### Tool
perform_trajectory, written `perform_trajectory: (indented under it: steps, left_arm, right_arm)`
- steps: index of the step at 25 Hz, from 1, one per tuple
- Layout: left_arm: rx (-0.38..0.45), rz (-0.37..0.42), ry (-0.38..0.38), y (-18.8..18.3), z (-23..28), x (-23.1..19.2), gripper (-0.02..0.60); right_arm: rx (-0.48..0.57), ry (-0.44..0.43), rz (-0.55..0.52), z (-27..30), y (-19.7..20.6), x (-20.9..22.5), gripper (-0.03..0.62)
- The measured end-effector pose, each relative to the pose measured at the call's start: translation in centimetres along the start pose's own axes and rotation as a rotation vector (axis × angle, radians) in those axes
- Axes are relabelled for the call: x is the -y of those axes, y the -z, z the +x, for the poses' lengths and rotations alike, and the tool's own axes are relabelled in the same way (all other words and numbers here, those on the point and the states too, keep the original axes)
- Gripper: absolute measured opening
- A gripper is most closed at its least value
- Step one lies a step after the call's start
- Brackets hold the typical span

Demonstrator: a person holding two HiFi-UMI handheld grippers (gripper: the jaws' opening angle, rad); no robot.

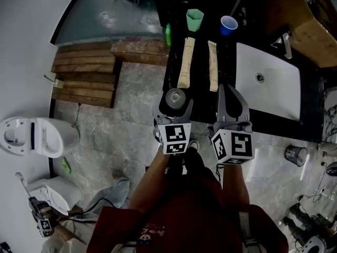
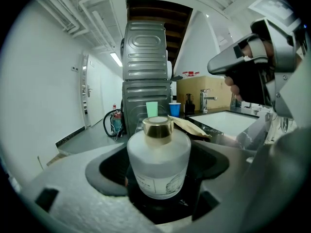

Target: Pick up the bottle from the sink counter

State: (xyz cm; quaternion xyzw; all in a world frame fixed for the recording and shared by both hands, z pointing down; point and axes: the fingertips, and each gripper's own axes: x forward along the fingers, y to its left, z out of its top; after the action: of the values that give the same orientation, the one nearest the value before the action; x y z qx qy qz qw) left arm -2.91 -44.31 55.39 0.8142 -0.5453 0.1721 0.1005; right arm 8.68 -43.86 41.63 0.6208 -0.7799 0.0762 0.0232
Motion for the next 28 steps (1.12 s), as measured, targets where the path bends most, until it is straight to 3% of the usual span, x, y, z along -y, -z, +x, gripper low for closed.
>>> perform_trajectory:
  steps: [12,28]
  left_arm:
    - [0.002,0.017,-0.005,-0.23,0.84,-0.24,0.345]
    - [-0.002,0.008,-0.011,-0.23,0.94,-0.26,0.339]
  right_arm:
    - [-0.004,0.001,0.004,0.28,0.19,0.15,0.002]
    - [-0.003,-0.001,0.004,0.25,0.28,0.34,0.002]
